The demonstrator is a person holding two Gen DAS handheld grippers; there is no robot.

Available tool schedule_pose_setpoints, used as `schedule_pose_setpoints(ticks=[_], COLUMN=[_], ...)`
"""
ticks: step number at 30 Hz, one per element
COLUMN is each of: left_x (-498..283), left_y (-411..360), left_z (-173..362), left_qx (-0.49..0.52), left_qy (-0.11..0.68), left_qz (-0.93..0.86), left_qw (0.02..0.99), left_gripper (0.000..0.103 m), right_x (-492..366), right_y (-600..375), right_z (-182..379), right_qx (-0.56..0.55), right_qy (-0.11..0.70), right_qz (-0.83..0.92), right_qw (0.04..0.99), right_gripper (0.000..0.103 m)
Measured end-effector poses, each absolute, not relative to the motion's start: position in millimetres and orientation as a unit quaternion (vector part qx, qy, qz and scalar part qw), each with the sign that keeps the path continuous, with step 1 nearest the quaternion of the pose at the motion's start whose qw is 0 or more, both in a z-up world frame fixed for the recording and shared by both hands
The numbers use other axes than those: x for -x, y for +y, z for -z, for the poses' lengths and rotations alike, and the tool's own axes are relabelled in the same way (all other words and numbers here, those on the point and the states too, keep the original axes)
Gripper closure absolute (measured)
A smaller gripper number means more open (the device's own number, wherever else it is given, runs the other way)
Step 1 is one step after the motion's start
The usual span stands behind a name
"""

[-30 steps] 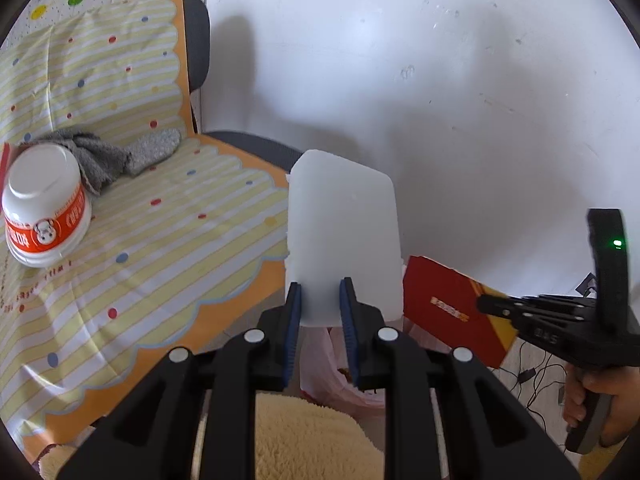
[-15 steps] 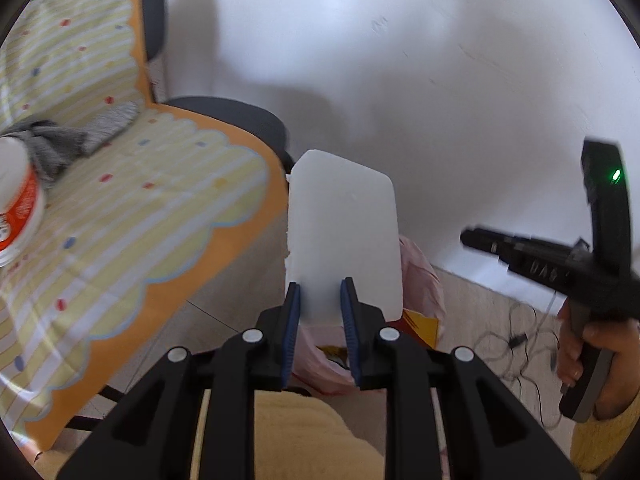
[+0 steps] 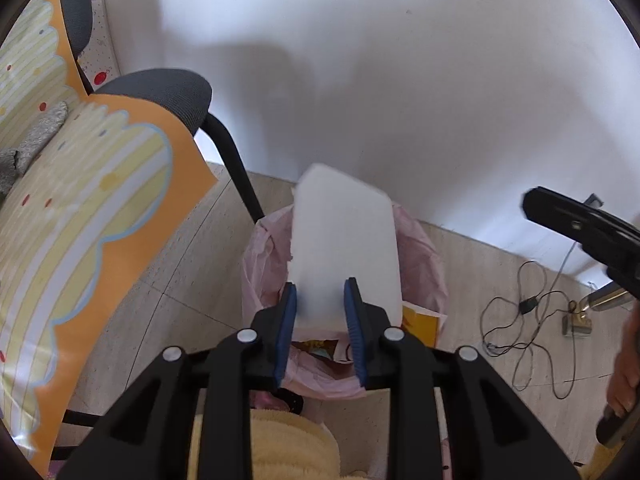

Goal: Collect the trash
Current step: 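Carry block and red box piece to the pink bin and open both tools, then move both tools back to the chair and grasp the grey cloth with the right tool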

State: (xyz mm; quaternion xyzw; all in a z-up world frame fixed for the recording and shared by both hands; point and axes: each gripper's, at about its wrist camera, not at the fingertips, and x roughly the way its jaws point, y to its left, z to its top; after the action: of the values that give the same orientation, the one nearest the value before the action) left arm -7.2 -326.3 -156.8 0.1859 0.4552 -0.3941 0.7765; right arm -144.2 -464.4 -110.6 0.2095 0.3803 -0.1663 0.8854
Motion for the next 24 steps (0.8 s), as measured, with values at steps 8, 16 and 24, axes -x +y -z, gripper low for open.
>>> schedule_pose_setpoints(ticks=[8, 16, 24], left_x=[-2, -6, -9], left_y=[-299, -253, -188], left_z=[159, 128, 81], left_qx=[-0.158, -0.114, -0.082], left_qy=[0.461, 0.437, 0.390], left_qz=[0.375, 0.347, 0.307], left_qw=[0.789, 0.822, 0.864], left_gripper=[0.059, 0.059, 0.051], right_x=[139, 125, 98], right_y=[-453, -421, -391], right_z=[117, 97, 65], right_qx=[-0.202, -0.173, -0.155], right_qy=[0.393, 0.383, 0.363], right_qz=[0.156, 0.131, 0.091], right_qw=[0.883, 0.898, 0.915], right_gripper=[0.077, 0.070, 0.070])
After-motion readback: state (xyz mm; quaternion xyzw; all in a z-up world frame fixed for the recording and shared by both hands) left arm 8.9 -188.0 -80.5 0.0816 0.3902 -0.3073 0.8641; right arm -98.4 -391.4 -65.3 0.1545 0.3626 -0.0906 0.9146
